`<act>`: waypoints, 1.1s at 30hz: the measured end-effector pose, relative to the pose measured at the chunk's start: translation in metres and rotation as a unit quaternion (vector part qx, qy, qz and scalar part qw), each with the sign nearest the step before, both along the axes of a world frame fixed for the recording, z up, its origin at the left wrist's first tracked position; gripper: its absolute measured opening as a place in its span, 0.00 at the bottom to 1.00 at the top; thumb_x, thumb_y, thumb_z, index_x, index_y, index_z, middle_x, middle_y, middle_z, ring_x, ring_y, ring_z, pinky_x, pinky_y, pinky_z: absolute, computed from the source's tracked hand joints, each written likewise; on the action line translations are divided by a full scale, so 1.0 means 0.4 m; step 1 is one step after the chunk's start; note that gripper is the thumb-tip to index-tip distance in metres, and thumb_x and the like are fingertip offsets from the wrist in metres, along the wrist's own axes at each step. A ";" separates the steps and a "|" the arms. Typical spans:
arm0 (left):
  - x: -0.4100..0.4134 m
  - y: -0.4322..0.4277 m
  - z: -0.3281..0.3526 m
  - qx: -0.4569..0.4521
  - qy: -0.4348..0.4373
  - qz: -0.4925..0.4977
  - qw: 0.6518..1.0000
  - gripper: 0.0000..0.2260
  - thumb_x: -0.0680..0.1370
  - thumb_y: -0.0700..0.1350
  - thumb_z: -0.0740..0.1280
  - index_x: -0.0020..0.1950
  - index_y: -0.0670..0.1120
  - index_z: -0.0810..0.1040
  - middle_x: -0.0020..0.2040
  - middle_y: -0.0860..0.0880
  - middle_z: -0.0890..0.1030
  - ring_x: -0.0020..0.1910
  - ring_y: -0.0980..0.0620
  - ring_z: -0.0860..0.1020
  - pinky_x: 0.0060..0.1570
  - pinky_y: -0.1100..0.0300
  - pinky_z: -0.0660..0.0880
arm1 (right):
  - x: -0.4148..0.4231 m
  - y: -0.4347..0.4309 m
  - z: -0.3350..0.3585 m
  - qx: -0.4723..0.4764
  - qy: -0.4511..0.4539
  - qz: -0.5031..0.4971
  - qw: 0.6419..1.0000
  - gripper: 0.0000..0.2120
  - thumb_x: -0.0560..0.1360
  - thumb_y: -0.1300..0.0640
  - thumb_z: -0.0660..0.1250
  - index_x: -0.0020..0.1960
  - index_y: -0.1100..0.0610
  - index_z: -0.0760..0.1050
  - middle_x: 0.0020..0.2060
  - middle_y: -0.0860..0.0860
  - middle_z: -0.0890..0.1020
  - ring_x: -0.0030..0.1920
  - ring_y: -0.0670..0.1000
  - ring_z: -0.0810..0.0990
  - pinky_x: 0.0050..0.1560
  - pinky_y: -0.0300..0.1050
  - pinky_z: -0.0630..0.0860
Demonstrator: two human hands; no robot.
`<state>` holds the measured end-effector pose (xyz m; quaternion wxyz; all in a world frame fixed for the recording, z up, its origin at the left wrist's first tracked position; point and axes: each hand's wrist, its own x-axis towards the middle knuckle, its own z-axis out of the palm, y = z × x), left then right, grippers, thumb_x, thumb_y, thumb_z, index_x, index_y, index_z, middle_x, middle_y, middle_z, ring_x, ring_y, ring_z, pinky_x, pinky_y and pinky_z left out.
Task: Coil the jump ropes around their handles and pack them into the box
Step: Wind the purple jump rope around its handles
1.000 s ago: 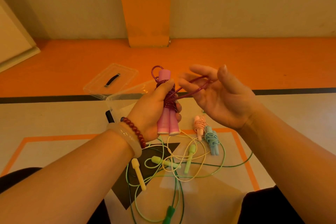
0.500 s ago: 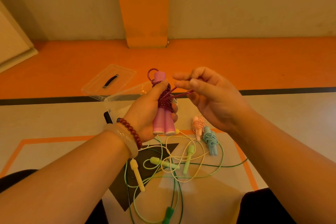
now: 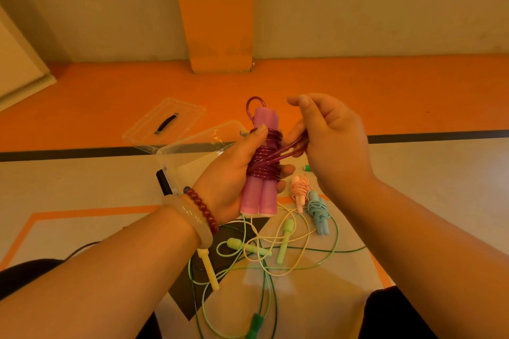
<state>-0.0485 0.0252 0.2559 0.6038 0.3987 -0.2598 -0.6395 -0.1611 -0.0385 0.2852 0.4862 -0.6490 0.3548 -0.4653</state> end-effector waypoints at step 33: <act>0.017 -0.021 0.007 -0.012 0.000 0.130 0.991 0.12 0.73 0.46 0.71 0.54 0.45 0.75 0.40 0.46 0.79 0.33 0.51 0.77 0.30 0.57 0.75 | 0.033 0.028 -0.017 0.244 -0.201 0.151 0.937 0.16 0.64 0.55 0.70 0.51 0.57 0.80 0.44 0.55 0.80 0.39 0.50 0.71 0.33 0.36 0.71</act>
